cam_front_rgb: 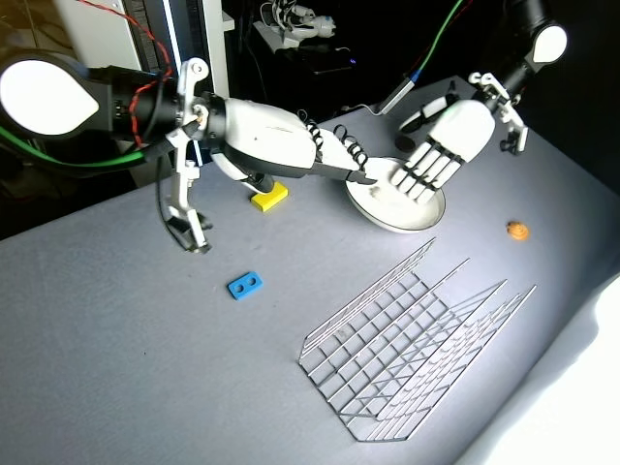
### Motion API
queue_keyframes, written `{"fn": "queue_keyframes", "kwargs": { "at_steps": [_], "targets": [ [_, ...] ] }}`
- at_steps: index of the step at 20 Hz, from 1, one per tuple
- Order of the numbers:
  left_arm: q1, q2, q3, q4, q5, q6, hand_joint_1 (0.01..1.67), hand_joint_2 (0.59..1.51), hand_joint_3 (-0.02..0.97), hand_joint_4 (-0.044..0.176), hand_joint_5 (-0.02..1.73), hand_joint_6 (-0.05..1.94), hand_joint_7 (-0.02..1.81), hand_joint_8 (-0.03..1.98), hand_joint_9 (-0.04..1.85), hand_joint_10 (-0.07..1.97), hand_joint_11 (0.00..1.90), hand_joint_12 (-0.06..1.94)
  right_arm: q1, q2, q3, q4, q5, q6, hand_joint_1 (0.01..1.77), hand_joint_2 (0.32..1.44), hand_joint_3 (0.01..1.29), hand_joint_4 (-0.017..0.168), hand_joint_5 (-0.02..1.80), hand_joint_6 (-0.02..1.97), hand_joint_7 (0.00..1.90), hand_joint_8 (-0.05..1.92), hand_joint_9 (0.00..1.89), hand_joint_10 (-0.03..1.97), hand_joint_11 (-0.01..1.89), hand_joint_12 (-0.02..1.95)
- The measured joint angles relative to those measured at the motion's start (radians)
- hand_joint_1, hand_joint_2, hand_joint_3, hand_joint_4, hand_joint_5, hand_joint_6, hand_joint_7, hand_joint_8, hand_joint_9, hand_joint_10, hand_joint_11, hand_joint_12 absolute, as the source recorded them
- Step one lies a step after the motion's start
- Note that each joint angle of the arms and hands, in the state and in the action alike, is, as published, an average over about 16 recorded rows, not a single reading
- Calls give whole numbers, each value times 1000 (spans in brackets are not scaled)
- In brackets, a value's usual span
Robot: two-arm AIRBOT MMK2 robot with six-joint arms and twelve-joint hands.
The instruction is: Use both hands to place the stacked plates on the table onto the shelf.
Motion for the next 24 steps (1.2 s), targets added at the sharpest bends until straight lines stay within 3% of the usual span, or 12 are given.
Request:
{"fn": "queue_keyframes", "kwargs": {
  "at_steps": [9, 19, 24],
  "targets": [
    [-44, -6, -69, 21, 44, -10, 18, 1129, 24, -4, -9, -10, -10, -17, 21, 3, 21, 8, 37, -176, 101, 5, -69, -49, 1043, 984, 17, 3, 20, 19, 21, 13, 21, 7, 17, 361],
    [-49, -7, -74, 24, 49, -13, 19, 1128, 23, -4, -9, -12, -10, -16, 22, 3, 17, 8, 49, -348, 216, 7, -112, -100, 1084, 1023, 17, 3, 68, 19, 67, 13, 61, 9, 13, 581],
    [-49, -7, -74, 23, 49, -14, 19, 1128, 23, -4, -9, -12, -10, -16, 22, 3, 17, 8, 43, -414, 269, 8, -118, -120, 1067, 1046, 16, 3, 226, 19, 244, 13, 240, 35, 78, 818]
  ]
}}
